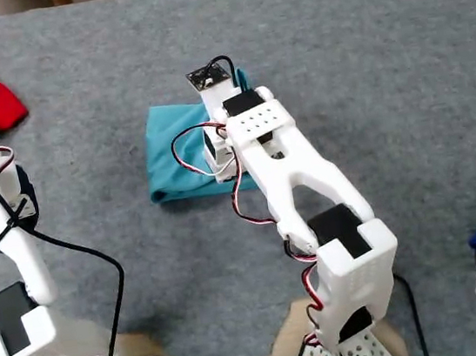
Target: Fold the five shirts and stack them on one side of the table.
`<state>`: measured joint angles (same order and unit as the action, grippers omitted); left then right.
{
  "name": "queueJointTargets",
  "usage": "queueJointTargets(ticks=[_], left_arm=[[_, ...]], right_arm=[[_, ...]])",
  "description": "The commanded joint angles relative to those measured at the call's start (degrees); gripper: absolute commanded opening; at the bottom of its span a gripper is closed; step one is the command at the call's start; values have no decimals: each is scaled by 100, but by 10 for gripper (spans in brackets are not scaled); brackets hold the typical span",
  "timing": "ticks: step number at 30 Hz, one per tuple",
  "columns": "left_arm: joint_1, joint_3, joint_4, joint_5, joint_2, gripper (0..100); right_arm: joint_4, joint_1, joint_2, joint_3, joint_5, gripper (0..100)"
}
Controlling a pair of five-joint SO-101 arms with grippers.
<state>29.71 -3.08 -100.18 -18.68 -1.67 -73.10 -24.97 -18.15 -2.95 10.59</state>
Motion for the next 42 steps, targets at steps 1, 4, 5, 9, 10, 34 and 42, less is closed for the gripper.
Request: queueJointTargets(ticks=[1,4,5,9,10,34,42], left_arm=[[62,-18,-53,-53,251,19],[62,-18,-53,-53,251,19],[62,-18,-53,-53,251,19],[62,-18,-53,-53,251,19],[70,-18,-53,-53,251,19],[70,-18,-53,-62,251,19],[70,-18,-53,-62,251,19]], right_arm=[[18,-66,4,233,26,101],[35,-84,-57,233,26,121],[26,-84,-127,233,26,143],[9,-84,-382,268,26,224],[9,-84,-418,277,26,223],[-589,295,-444,866,-105,37],[-712,787,-435,866,-360,40]])
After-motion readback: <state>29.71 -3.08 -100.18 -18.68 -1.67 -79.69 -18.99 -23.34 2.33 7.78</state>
